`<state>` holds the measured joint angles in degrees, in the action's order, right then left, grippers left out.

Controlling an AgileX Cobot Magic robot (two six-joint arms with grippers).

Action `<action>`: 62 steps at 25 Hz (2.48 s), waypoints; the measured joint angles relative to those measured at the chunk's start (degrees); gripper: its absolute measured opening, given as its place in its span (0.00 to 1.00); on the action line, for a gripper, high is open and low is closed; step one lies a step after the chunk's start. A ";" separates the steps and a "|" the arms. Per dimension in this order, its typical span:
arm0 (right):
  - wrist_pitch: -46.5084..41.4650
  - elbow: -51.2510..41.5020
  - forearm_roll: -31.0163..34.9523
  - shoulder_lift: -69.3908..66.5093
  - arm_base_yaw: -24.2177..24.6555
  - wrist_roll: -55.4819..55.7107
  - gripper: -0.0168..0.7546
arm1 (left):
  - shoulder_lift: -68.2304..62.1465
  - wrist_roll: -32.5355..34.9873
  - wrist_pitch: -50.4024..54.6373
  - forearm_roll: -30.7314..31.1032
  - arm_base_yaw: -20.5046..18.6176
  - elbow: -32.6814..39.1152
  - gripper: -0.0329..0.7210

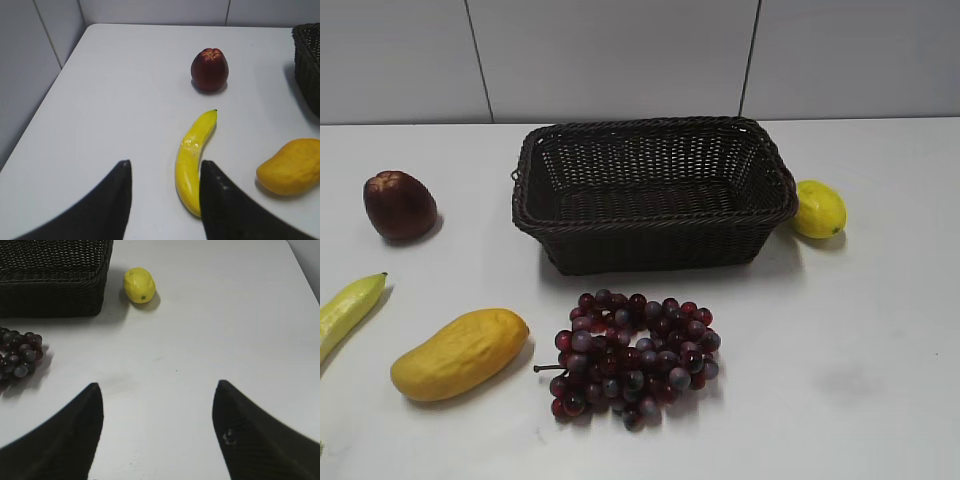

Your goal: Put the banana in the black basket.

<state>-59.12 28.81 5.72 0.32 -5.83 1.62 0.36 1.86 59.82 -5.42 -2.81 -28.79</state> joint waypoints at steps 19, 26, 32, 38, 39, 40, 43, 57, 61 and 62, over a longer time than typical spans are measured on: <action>0.00 0.00 0.00 0.00 0.00 0.00 0.69 | -5.60 0.00 0.84 -0.37 0.00 -0.17 0.71; 0.00 0.00 0.00 0.00 0.00 0.00 0.69 | -22.43 0.41 -1.69 -0.55 0.00 -2.48 0.72; 0.00 0.00 0.00 0.00 0.00 0.00 0.69 | -40.38 5.29 -6.38 -3.66 0.00 -4.77 0.72; 0.00 0.00 0.00 0.00 0.00 0.00 0.69 | -55.94 9.04 -11.92 -3.66 0.00 -5.13 0.72; 0.00 0.00 0.00 0.00 0.00 0.00 0.69 | -58.32 9.56 -12.79 -3.66 0.00 -5.18 0.72; 0.00 0.00 0.00 0.00 0.00 0.00 0.69 | -60.21 9.97 -13.83 -3.66 0.00 -5.23 0.72; 0.00 0.00 0.00 0.00 0.00 0.00 0.69 | -66.60 10.85 -16.70 -4.11 0.05 -6.55 0.77; 0.00 0.00 0.00 0.00 0.00 0.00 0.69 | -86.16 19.51 -23.59 -7.14 2.84 -13.88 0.94; 0.00 0.00 0.00 0.00 0.00 0.00 0.69 | -90.26 19.76 -24.24 -6.18 4.04 -14.20 0.94; 0.00 0.00 0.00 0.00 0.00 0.00 0.69 | -90.97 19.76 -24.43 -5.32 4.06 -14.20 0.93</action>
<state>-59.12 28.81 5.72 0.32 -5.83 1.62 -90.61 21.62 35.40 -10.74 1.25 -43.00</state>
